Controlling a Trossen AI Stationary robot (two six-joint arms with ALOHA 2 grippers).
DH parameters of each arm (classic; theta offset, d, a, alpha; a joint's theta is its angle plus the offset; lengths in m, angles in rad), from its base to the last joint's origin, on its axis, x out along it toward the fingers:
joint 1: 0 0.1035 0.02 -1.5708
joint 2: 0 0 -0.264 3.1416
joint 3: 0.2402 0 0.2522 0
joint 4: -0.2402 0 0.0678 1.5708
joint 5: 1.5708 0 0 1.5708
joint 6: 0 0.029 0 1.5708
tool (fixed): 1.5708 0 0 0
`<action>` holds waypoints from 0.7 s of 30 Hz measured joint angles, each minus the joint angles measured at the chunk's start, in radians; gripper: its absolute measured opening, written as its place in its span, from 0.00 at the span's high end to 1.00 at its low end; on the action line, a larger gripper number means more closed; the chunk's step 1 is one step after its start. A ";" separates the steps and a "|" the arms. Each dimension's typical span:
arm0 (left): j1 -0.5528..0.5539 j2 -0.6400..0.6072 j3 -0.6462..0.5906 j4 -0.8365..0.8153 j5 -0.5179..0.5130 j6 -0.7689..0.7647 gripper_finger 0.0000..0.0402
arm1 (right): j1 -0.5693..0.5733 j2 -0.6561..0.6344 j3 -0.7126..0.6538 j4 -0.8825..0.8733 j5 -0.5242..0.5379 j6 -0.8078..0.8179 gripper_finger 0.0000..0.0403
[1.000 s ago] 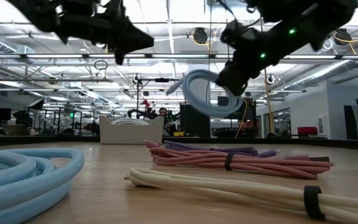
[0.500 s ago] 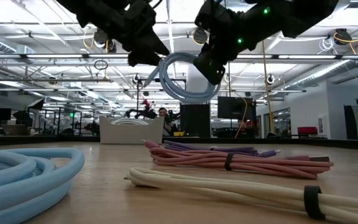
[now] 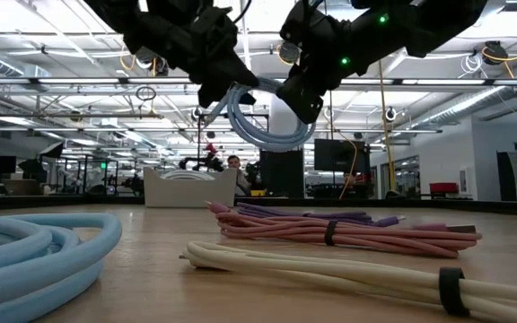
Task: Pick & Place USB Port
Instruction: Put the top blue HDMI cable into the gray bin
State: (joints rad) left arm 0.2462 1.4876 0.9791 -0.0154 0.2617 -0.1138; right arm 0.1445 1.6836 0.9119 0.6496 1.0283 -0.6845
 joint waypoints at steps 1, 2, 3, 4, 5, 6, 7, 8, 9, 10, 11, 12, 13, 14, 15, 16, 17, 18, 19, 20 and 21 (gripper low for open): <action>0.000 0.008 0.000 0.008 0.000 -0.001 0.45 | -0.003 0.000 0.000 -0.002 -0.012 0.008 0.91; 0.000 0.015 0.000 0.016 -0.001 -0.003 0.46 | -0.006 0.000 0.000 0.002 -0.013 0.016 0.91; 0.000 0.021 0.000 0.018 -0.001 -0.008 0.48 | -0.007 0.000 0.000 -0.001 -0.012 0.016 0.91; 0.000 0.025 0.000 0.018 -0.001 -0.018 0.52 | -0.008 0.000 0.000 -0.003 -0.011 0.017 0.91; 0.000 0.026 0.000 0.018 -0.003 -0.031 0.57 | -0.008 0.000 0.000 -0.004 -0.012 0.018 0.91; 0.001 0.026 0.000 0.017 -0.004 -0.035 0.64 | -0.008 0.000 -0.003 -0.005 -0.014 0.017 0.91; 0.004 0.026 0.000 0.010 -0.008 -0.036 0.73 | -0.008 0.000 -0.004 -0.006 -0.021 0.017 0.90; 0.009 0.024 0.000 -0.006 -0.017 -0.032 0.83 | -0.006 0.000 -0.004 -0.006 -0.030 0.021 0.87; 0.015 0.019 0.000 -0.016 -0.024 -0.021 0.89 | 0.000 0.000 -0.004 -0.001 -0.033 0.030 0.83; 0.021 0.017 0.000 -0.019 -0.038 -0.021 0.90 | 0.006 0.000 -0.004 0.010 -0.034 0.035 0.78; 0.028 0.014 0.000 -0.024 -0.063 -0.025 0.90 | 0.014 -0.001 -0.004 0.021 -0.036 0.036 0.74; 0.038 0.005 0.000 -0.039 -0.087 -0.027 0.90 | 0.025 -0.002 -0.004 0.033 -0.037 0.035 0.70; 0.051 -0.010 0.000 -0.075 -0.111 -0.022 0.90 | 0.039 -0.003 -0.004 0.043 -0.038 0.026 0.67; 0.066 -0.022 0.000 -0.108 -0.140 -0.009 0.90 | 0.052 -0.004 -0.004 0.048 -0.037 0.014 0.64; 0.081 -0.032 0.000 -0.115 -0.170 -0.002 0.90 | 0.066 -0.008 -0.004 0.051 -0.038 0.002 0.61; 0.098 -0.043 0.002 -0.128 -0.202 0.000 0.90 | 0.081 -0.014 -0.004 0.060 -0.036 -0.011 0.59; 0.116 -0.059 0.001 -0.160 -0.235 0.000 0.90 | 0.096 -0.023 -0.005 0.073 -0.033 -0.026 0.57; 0.134 -0.075 -0.001 -0.192 -0.251 0.000 0.90 | 0.109 -0.033 -0.004 0.087 -0.032 -0.037 0.55; 0.149 -0.084 -0.002 -0.195 -0.261 0.000 0.90 | 0.122 -0.047 -0.004 0.090 -0.031 -0.043 0.54; 0.166 -0.090 0.000 -0.179 -0.268 0.002 0.90 | 0.135 -0.061 -0.004 0.086 -0.030 -0.049 0.53; 0.184 -0.102 0.001 -0.180 -0.272 0.009 0.90 | 0.149 -0.076 -0.004 0.079 -0.027 -0.054 0.53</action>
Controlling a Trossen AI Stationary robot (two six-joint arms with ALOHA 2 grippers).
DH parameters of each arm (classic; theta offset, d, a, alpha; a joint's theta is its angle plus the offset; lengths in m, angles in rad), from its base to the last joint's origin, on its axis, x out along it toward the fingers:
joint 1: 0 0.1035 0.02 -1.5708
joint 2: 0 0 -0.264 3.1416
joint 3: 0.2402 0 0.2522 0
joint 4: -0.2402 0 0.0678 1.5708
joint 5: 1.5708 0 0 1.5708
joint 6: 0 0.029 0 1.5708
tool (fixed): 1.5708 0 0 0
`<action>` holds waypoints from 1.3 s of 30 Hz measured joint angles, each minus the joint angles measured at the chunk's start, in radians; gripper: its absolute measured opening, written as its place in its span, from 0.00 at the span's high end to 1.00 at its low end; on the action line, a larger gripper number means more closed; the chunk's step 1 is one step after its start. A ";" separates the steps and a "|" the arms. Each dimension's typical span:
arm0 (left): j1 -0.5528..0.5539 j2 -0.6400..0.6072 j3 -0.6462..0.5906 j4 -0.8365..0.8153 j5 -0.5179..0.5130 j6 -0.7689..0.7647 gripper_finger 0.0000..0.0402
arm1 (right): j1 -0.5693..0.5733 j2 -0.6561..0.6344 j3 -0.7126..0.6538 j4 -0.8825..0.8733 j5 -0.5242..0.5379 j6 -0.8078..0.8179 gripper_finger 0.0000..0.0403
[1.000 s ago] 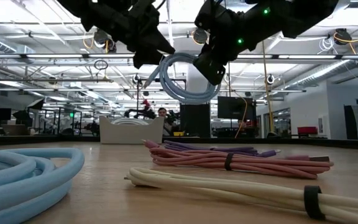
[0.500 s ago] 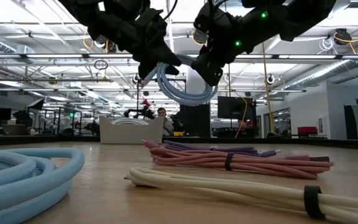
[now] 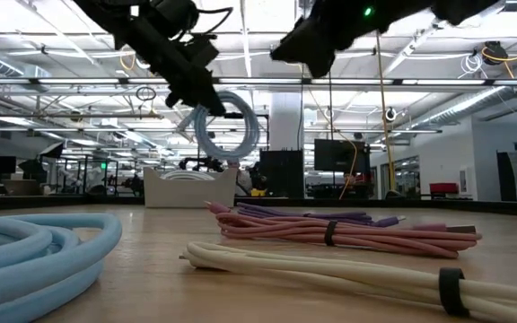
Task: Pick & Place USB Port
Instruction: Put the top blue HDMI cable into the gray bin
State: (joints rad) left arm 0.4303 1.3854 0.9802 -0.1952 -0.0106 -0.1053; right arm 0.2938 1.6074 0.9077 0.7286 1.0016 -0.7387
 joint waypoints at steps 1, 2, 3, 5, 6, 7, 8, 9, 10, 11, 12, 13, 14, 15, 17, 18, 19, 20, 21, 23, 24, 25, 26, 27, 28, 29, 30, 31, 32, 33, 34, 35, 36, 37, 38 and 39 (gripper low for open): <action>0.017 -0.014 -0.001 -0.017 -0.005 0.009 0.90 | 0.013 -0.012 0.000 0.000 0.013 -0.005 0.53; 0.032 -0.023 -0.002 -0.021 -0.006 0.020 0.90 | 0.024 -0.024 0.000 0.001 0.029 -0.012 0.52; 0.048 -0.027 0.000 -0.009 -0.004 0.033 0.90 | 0.037 -0.039 0.000 -0.003 0.048 -0.019 0.53; 0.086 -0.035 0.000 -0.021 0.029 0.065 0.90 | 0.057 -0.057 0.000 -0.012 0.076 -0.032 0.53; 0.106 -0.038 -0.002 -0.035 0.054 0.078 0.90 | 0.064 -0.063 -0.001 -0.013 0.082 -0.033 0.54; 0.129 -0.038 -0.002 -0.033 0.087 0.089 0.90 | 0.072 -0.069 -0.006 -0.013 0.090 -0.033 0.54; 0.152 -0.038 -0.002 -0.029 0.120 0.098 0.90 | 0.076 -0.074 -0.011 -0.016 0.097 -0.034 0.55; 0.177 -0.038 -0.001 -0.038 0.152 0.107 0.90 | 0.080 -0.077 -0.015 -0.015 0.097 -0.034 0.55; 0.206 -0.038 -0.008 -0.040 0.188 0.116 0.90 | 0.082 -0.079 -0.019 -0.014 0.096 -0.034 0.55; 0.235 -0.039 -0.019 -0.031 0.221 0.121 0.90 | 0.082 -0.079 -0.022 -0.014 0.097 -0.034 0.56; 0.263 -0.038 -0.033 -0.022 0.245 0.121 0.90 | 0.082 -0.079 -0.024 -0.015 0.099 -0.034 0.56; 0.296 -0.038 -0.048 -0.015 0.271 0.119 0.90 | 0.081 -0.078 -0.024 -0.015 0.099 -0.034 0.56; 0.328 -0.038 -0.063 -0.008 0.306 0.117 0.90 | 0.081 -0.078 -0.024 -0.016 0.100 -0.034 0.56; 0.364 -0.039 -0.079 0.009 0.343 0.111 0.90 | 0.081 -0.078 -0.024 -0.015 0.100 -0.034 0.56; 0.439 -0.044 -0.121 0.069 0.433 0.100 0.90 | 0.081 -0.079 -0.024 -0.014 0.099 -0.034 0.56; 0.474 -0.045 -0.140 0.108 0.486 0.096 0.90 | 0.081 -0.079 -0.024 -0.015 0.098 -0.034 0.56; 0.507 -0.045 -0.160 0.150 0.537 0.093 0.90 | 0.081 -0.078 -0.024 -0.015 0.098 -0.034 0.56; 0.538 -0.045 -0.181 0.194 0.598 0.089 0.90 | 0.081 -0.078 -0.024 -0.014 0.098 -0.034 0.57; 0.564 -0.045 -0.201 0.236 0.665 0.080 0.90 | 0.081 -0.078 -0.024 -0.014 0.098 -0.034 0.57; 0.605 -0.045 -0.233 0.318 0.780 0.060 0.90 | 0.077 -0.078 -0.024 -0.014 0.097 -0.034 0.57; 0.619 -0.045 -0.248 0.357 0.828 0.049 0.90 | 0.074 -0.078 -0.024 -0.014 0.095 -0.033 0.57; 0.630 -0.045 -0.261 0.389 0.874 0.037 0.90 | 0.072 -0.078 -0.024 -0.013 0.095 -0.033 0.57; 0.639 -0.045 -0.273 0.413 0.913 0.026 0.90 | 0.069 -0.078 -0.024 -0.012 0.095 -0.033 0.57; 0.644 -0.045 -0.281 0.427 0.945 0.022 0.90 | 0.067 -0.078 -0.024 -0.012 0.095 -0.029 0.57; 0.646 -0.045 -0.287 0.433 0.970 0.021 0.90 | 0.066 -0.078 -0.024 -0.012 0.095 -0.023 0.57; 0.647 -0.045 -0.291 0.430 0.986 0.026 0.90 | 0.066 -0.078 -0.024 -0.012 0.095 -0.018 0.57; 0.647 -0.045 -0.294 0.429 0.996 0.038 0.90 | 0.066 -0.078 -0.024 -0.012 0.094 -0.016 0.57; 0.646 -0.045 -0.296 0.424 1.008 0.056 0.90 | 0.066 -0.078 -0.024 -0.012 0.090 -0.015 0.57; 0.646 -0.045 -0.299 0.420 1.018 0.080 0.90 | 0.066 -0.078 -0.024 -0.013 0.079 -0.014 0.57; 0.647 -0.045 -0.299 0.411 1.023 0.109 0.90 | 0.066 -0.078 -0.024 -0.014 0.067 -0.006 0.58; 0.647 -0.045 -0.299 0.405 1.025 0.136 0.90 | 0.066 -0.078 -0.024 -0.014 0.064 -0.001 0.58; 0.647 -0.045 -0.299 0.406 1.028 0.160 0.90 | 0.066 -0.078 -0.024 -0.015 0.055 0.001 0.58; 0.646 -0.045 -0.300 0.409 1.029 0.176 0.90 | 0.066 -0.078 -0.024 -0.014 0.044 0.001 0.58; 0.646 -0.045 -0.299 0.412 1.025 0.189 0.90 | 0.066 -0.078 -0.024 -0.014 0.042 0.002 0.58; 0.646 -0.045 -0.298 0.410 1.016 0.195 0.90 | 0.066 -0.078 -0.024 -0.014 0.042 0.002 0.58; 0.647 -0.043 -0.298 0.412 1.010 0.199 0.90 | 0.066 -0.078 -0.024 -0.014 0.041 0.002 0.58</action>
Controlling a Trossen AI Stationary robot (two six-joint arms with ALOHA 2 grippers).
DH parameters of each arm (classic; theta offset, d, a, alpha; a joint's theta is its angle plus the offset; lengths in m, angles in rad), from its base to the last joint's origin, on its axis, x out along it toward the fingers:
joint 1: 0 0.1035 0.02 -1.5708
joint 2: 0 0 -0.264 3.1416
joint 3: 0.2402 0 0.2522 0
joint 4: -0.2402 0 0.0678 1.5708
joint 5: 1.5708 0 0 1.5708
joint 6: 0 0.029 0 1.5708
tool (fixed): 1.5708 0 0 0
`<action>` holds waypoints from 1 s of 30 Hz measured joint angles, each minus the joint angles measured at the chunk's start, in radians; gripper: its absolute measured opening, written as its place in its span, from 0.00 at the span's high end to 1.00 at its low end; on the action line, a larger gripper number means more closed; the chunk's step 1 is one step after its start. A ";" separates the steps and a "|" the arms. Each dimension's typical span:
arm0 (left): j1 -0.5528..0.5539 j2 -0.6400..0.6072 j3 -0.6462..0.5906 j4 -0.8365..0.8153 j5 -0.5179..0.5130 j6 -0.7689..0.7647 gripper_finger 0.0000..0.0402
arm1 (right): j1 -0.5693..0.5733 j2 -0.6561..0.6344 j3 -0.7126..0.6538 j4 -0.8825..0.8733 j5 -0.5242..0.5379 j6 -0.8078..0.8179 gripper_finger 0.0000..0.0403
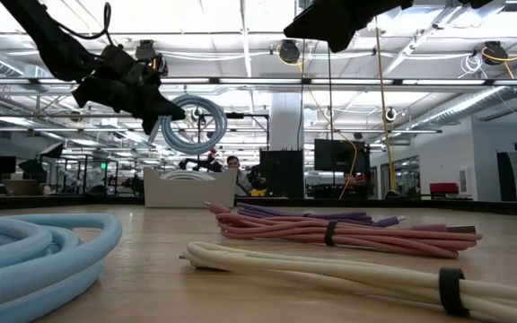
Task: Pick & Place USB Port
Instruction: Put the top blue HDMI cable into the gray bin
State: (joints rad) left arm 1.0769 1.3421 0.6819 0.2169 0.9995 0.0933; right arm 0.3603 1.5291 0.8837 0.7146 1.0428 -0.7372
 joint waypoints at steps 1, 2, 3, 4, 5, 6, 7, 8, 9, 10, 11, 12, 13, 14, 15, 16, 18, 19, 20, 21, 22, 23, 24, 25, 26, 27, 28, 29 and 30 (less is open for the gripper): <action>0.002 0.003 0.000 0.003 -0.003 0.002 0.90 | 0.000 0.000 0.000 0.000 0.000 0.000 0.58; 0.003 0.006 0.001 0.003 -0.005 0.003 0.90 | 0.000 0.000 0.000 0.000 0.000 0.000 0.58; 0.007 0.013 0.001 0.001 -0.006 0.008 0.90 | 0.000 0.000 0.000 0.000 -0.001 0.000 0.58; 0.011 0.020 0.001 -0.007 -0.011 0.016 0.90 | 0.000 0.000 0.000 0.000 -0.004 0.000 0.58; 0.016 0.029 0.001 -0.017 -0.024 0.026 0.90 | 0.000 0.000 0.000 0.000 -0.015 0.000 0.58; 0.021 0.042 0.001 -0.023 -0.037 0.038 0.90 | 0.000 0.000 0.000 0.000 -0.027 0.001 0.58; 0.025 0.058 0.001 -0.030 -0.050 0.049 0.90 | 0.000 0.000 0.000 0.001 -0.034 0.005 0.58; 0.031 0.075 0.002 -0.035 -0.059 0.059 0.90 | 0.000 0.000 0.000 -0.001 -0.049 0.012 0.58; 0.037 0.092 0.002 -0.035 -0.061 0.066 0.90 | 0.000 0.000 0.000 0.000 -0.057 0.019 0.58; 0.041 0.109 0.002 -0.034 -0.060 0.072 0.90 | 0.000 0.000 0.000 0.000 -0.059 0.019 0.58; 0.044 0.125 0.007 -0.036 -0.059 0.080 0.90 | 0.000 0.000 0.000 0.000 -0.061 0.018 0.58; 0.044 0.139 0.011 -0.035 -0.059 0.086 0.90 | 0.000 0.000 0.000 0.000 -0.069 0.018 0.58; 0.044 0.151 0.016 -0.035 -0.059 0.089 0.90 | 0.000 0.000 0.000 0.000 -0.075 0.018 0.58; 0.042 0.162 0.022 -0.036 -0.058 0.088 0.90 | -0.001 0.000 0.000 0.001 -0.079 0.018 0.58; 0.039 0.171 0.030 -0.035 -0.057 0.089 0.90 | -0.001 0.000 0.000 0.005 -0.079 0.018 0.58; 0.034 0.180 0.036 -0.032 -0.057 0.089 0.90 | -0.001 0.000 0.000 0.008 -0.079 0.018 0.58; 0.025 0.198 0.046 -0.032 -0.055 0.088 0.90 | -0.004 0.000 0.000 0.008 -0.079 0.018 0.58; 0.021 0.207 0.050 -0.032 -0.055 0.088 0.90 | -0.006 0.000 0.000 0.008 -0.080 0.018 0.58; 0.018 0.216 0.054 -0.032 -0.055 0.088 0.90 | -0.007 0.000 0.000 0.007 -0.079 0.018 0.58; 0.012 0.226 0.059 -0.033 -0.055 0.086 0.90 | -0.008 0.000 0.000 0.007 -0.079 0.018 0.58; 0.007 0.237 0.066 -0.038 -0.055 0.086 0.90 | -0.008 0.000 0.000 0.007 -0.077 0.018 0.58; 0.002 0.248 0.069 -0.046 -0.056 0.087 0.90 | -0.008 0.000 0.000 0.007 -0.078 0.018 0.58; -0.003 0.257 0.073 -0.053 -0.060 0.089 0.90 | -0.007 0.000 0.000 0.007 -0.078 0.018 0.58; -0.010 0.266 0.076 -0.058 -0.070 0.088 0.90 | -0.007 0.000 0.000 0.007 -0.078 0.018 0.58; -0.018 0.272 0.078 -0.059 -0.086 0.087 0.90 | -0.007 0.000 0.000 0.007 -0.079 0.018 0.58; -0.025 0.277 0.079 -0.060 -0.106 0.085 0.90 | -0.007 0.000 0.000 0.007 -0.079 0.018 0.58; -0.031 0.278 0.079 -0.062 -0.127 0.081 0.90 | -0.007 0.000 0.000 0.007 -0.078 0.018 0.58; -0.038 0.278 0.079 -0.063 -0.151 0.077 0.90 | -0.007 0.000 0.000 0.007 -0.078 0.018 0.58; -0.045 0.278 0.079 -0.063 -0.177 0.071 0.90 | -0.007 0.000 0.000 0.007 -0.078 0.018 0.58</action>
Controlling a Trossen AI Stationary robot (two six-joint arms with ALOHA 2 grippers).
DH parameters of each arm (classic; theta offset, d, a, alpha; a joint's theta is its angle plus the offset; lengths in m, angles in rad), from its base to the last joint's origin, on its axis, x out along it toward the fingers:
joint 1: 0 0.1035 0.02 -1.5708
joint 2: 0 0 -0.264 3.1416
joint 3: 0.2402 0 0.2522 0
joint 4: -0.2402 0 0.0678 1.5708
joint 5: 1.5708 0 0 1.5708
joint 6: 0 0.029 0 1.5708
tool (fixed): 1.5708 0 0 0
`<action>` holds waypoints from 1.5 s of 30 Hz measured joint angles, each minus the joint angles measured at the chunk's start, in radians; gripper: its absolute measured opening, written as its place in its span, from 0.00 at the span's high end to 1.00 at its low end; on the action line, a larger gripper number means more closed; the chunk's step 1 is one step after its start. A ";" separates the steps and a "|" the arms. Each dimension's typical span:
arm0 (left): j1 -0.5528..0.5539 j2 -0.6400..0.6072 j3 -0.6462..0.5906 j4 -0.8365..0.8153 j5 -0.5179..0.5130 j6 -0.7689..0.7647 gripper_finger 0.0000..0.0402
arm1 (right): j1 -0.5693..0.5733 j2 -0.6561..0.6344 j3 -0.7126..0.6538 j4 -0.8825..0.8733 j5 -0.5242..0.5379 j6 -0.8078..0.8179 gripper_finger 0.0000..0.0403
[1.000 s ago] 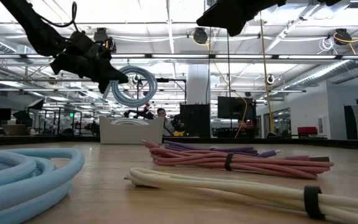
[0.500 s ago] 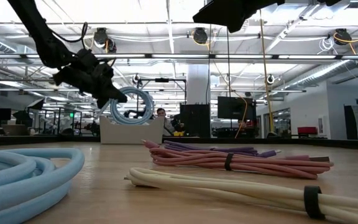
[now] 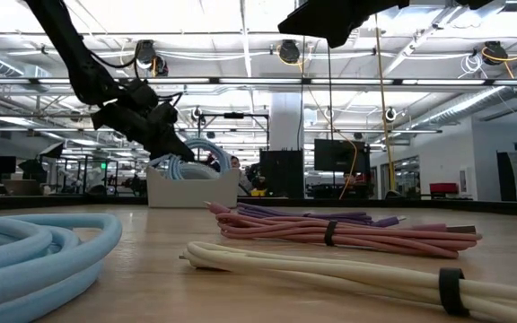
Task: Pick & Place USB Port
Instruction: Put the top blue HDMI cable into the gray bin
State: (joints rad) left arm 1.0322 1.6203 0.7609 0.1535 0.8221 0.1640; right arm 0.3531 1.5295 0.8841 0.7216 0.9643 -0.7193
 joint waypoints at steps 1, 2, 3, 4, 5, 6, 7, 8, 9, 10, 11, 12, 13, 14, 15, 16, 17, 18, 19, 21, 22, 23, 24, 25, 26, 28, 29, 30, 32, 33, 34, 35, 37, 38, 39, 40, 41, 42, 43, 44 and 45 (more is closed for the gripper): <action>-0.006 0.001 0.000 0.000 -0.021 -0.006 0.90 | 0.000 0.000 0.000 0.000 0.000 0.000 0.58; -0.009 0.001 0.000 0.001 -0.038 -0.014 0.90 | 0.000 0.000 0.000 0.000 0.000 0.000 0.58; -0.012 0.000 -0.001 0.002 -0.050 -0.027 0.90 | 0.000 0.000 0.000 0.000 0.000 0.000 0.58; -0.012 0.000 -0.001 0.003 -0.063 -0.042 0.90 | 0.000 0.000 0.000 0.000 0.001 0.000 0.58; -0.012 0.000 -0.001 0.003 -0.078 -0.054 0.89 | 0.000 0.000 0.000 0.000 0.001 0.000 0.58; -0.012 0.000 -0.001 0.004 -0.099 -0.063 0.87 | 0.000 0.000 0.000 0.000 0.001 0.000 0.58; -0.012 0.000 -0.002 0.002 -0.121 -0.068 0.84 | 0.000 0.000 0.000 0.000 0.001 0.000 0.58; -0.011 0.002 -0.003 -0.001 -0.138 -0.071 0.81 | 0.000 0.000 0.000 0.000 0.001 0.000 0.58; -0.011 0.003 -0.004 -0.003 -0.154 -0.073 0.79 | 0.000 0.000 0.000 0.000 0.001 0.000 0.58; -0.012 0.003 -0.004 -0.004 -0.168 -0.079 0.77 | 0.000 0.000 0.000 -0.001 0.001 0.000 0.58; -0.012 0.002 -0.004 -0.003 -0.176 -0.080 0.75 | 0.000 0.000 0.000 -0.002 0.001 0.000 0.58; -0.013 0.002 -0.004 -0.003 -0.179 -0.080 0.74 | 0.000 0.000 0.000 -0.003 0.001 0.000 0.58; -0.013 0.003 -0.005 -0.010 -0.180 -0.080 0.74 | 0.000 0.000 0.000 -0.004 0.001 0.000 0.58; -0.013 0.004 -0.006 -0.011 -0.180 -0.081 0.73 | 0.000 0.000 0.000 -0.005 0.001 0.000 0.58; -0.013 0.003 -0.006 -0.009 -0.181 -0.086 0.73 | 0.000 0.000 0.000 -0.005 0.001 0.000 0.58; -0.013 0.003 -0.006 -0.008 -0.180 -0.088 0.73 | 0.000 0.000 0.000 -0.005 0.001 0.001 0.58; -0.013 0.003 -0.006 -0.006 -0.180 -0.092 0.73 | 0.000 0.000 0.000 -0.005 0.002 0.000 0.58; -0.013 0.003 -0.006 -0.006 -0.180 -0.093 0.73 | 0.000 0.000 0.000 -0.005 0.001 0.001 0.58; -0.013 0.002 -0.006 -0.004 -0.180 -0.094 0.72 | 0.000 0.000 0.000 -0.005 0.001 0.001 0.58; -0.013 -0.004 -0.006 -0.001 -0.179 -0.096 0.72 | 0.000 0.000 0.000 -0.005 0.001 0.001 0.58; -0.013 -0.010 -0.006 0.003 -0.178 -0.097 0.72 | 0.000 0.000 0.000 -0.005 0.001 0.001 0.58; -0.013 -0.018 -0.006 0.007 -0.177 -0.099 0.72 | 0.000 0.000 0.000 -0.005 0.001 0.002 0.58; -0.013 -0.029 -0.006 0.010 -0.177 -0.102 0.72 | 0.000 0.000 0.000 -0.007 0.001 0.004 0.58; -0.013 -0.043 -0.006 0.015 -0.177 -0.109 0.72 | 0.000 0.000 0.000 -0.007 0.002 0.004 0.58; -0.013 -0.058 -0.006 0.023 -0.177 -0.119 0.72 | 0.000 0.000 0.000 -0.007 0.001 0.004 0.58; -0.015 -0.091 -0.006 0.032 -0.178 -0.136 0.72 | 0.000 0.000 0.000 -0.007 0.001 0.004 0.58; -0.016 -0.109 -0.006 0.034 -0.178 -0.141 0.72 | 0.000 0.000 0.000 -0.007 0.001 0.004 0.58; -0.018 -0.125 -0.006 0.034 -0.181 -0.141 0.72 | 0.000 0.000 0.000 -0.007 0.001 0.004 0.58; -0.027 -0.154 -0.005 0.033 -0.199 -0.141 0.72 | 0.000 0.000 0.000 -0.007 0.002 0.004 0.58; -0.030 -0.165 -0.005 0.030 -0.209 -0.140 0.73 | 0.000 0.000 0.000 -0.007 0.001 0.004 0.58; -0.035 -0.175 -0.005 0.026 -0.221 -0.140 0.75 | 0.000 0.000 0.000 -0.007 0.002 0.005 0.58; -0.040 -0.180 -0.005 0.023 -0.227 -0.140 0.78 | 0.000 0.000 0.000 -0.007 0.002 0.005 0.58; -0.051 -0.183 -0.005 0.023 -0.232 -0.137 0.84 | 0.000 0.000 0.000 -0.007 0.002 0.005 0.58; -0.055 -0.183 -0.005 0.023 -0.239 -0.137 0.88 | 0.000 0.000 0.000 -0.007 0.002 0.005 0.58; -0.061 -0.183 -0.005 0.022 -0.245 -0.136 0.91 | 0.000 0.000 0.000 -0.007 0.002 0.005 0.58; -0.065 -0.183 -0.004 0.018 -0.253 -0.130 0.92 | 0.000 0.000 0.000 -0.007 0.002 0.005 0.58; -0.071 -0.184 -0.004 0.012 -0.271 -0.122 0.92 | 0.000 0.000 0.000 -0.007 0.002 0.005 0.58; -0.078 -0.184 -0.004 0.004 -0.294 -0.117 0.92 | 0.000 0.000 0.000 -0.007 0.002 0.005 0.58; -0.084 -0.184 -0.003 -0.003 -0.319 -0.111 0.92 | 0.000 0.000 0.000 -0.007 0.002 0.005 0.58; -0.089 -0.185 -0.003 -0.010 -0.339 -0.105 0.92 | 0.000 0.000 0.000 -0.007 0.002 0.005 0.58; -0.093 -0.185 -0.002 -0.018 -0.355 -0.099 0.92 | 0.000 0.000 0.000 -0.007 0.002 0.005 0.58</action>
State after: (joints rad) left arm 0.9396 1.4351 0.7586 0.1358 0.4673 0.0648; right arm 0.3531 1.5295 0.8841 0.7147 0.9659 -0.7139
